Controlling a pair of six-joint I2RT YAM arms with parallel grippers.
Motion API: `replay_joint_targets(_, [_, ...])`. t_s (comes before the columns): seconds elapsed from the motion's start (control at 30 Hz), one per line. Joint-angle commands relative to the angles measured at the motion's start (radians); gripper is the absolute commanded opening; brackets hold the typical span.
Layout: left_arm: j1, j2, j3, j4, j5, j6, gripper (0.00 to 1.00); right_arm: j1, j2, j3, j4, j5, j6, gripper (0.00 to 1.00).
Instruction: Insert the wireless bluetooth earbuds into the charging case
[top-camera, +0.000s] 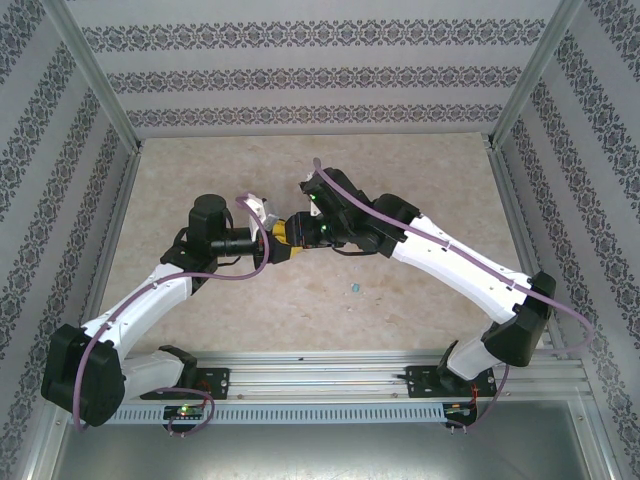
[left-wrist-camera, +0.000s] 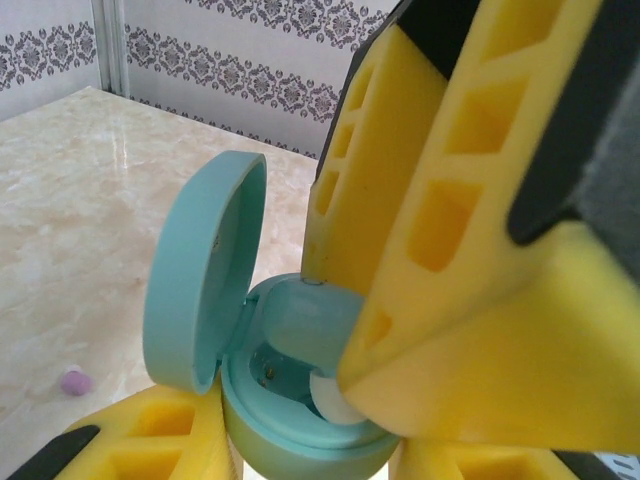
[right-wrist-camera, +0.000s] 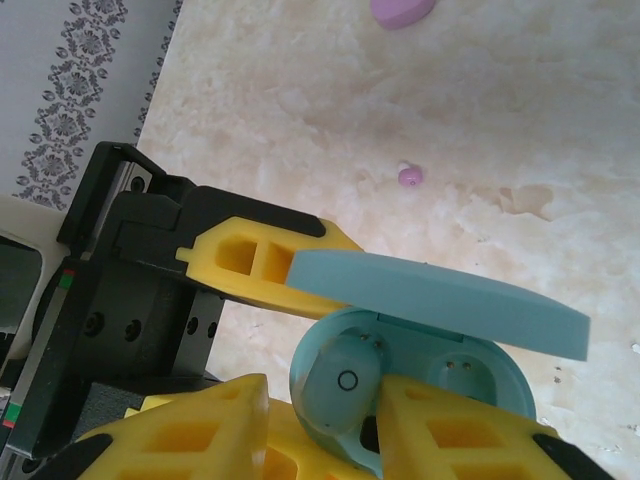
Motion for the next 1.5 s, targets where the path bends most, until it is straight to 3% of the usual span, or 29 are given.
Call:
replay_joint_targets(0.0, [-0.012, -0.015, 0.033, 0.033, 0.007, 0.031, 0.20, 0.011, 0.014, 0.034, -0.024, -0.016, -0.014, 0.33])
replay_joint_targets(0.9, [-0.013, -0.025, 0.029, 0.000, -0.021, 0.080, 0.20, -0.023, -0.040, 0.012, -0.015, -0.017, 0.093, 0.40])
replay_joint_targets(1.47, [-0.015, -0.031, 0.027, -0.011, -0.037, 0.107, 0.20, -0.043, 0.030, 0.026, -0.061, -0.020, 0.115, 0.39])
